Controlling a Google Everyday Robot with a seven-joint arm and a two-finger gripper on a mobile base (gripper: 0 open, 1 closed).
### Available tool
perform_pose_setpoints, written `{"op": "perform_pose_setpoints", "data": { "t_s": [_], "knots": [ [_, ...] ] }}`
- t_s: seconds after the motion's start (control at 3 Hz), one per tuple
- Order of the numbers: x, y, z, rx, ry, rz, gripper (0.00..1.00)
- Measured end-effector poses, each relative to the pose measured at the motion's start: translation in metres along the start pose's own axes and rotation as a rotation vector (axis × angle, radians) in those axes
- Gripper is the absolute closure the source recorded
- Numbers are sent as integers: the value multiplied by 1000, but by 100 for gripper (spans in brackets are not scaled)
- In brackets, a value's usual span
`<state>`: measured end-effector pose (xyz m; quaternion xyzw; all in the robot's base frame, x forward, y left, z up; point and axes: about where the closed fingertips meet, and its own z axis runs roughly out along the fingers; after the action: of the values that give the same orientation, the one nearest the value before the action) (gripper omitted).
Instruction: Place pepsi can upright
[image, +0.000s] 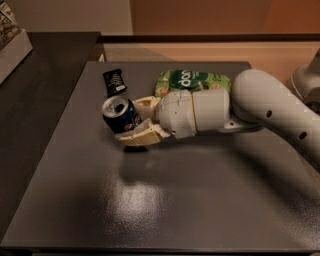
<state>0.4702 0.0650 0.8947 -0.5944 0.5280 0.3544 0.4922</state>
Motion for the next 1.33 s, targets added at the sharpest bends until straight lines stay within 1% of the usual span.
{"op": "perform_pose_setpoints", "data": {
  "t_s": [0.33, 0.67, 1.0, 1.33],
  "knots": [
    [5, -6, -3, 19, -32, 48, 84],
    [12, -13, -5, 38, -55, 113, 61],
    [18, -17, -7, 53, -68, 163, 38],
    [24, -18, -8, 63, -75, 196, 15]
  ]
}}
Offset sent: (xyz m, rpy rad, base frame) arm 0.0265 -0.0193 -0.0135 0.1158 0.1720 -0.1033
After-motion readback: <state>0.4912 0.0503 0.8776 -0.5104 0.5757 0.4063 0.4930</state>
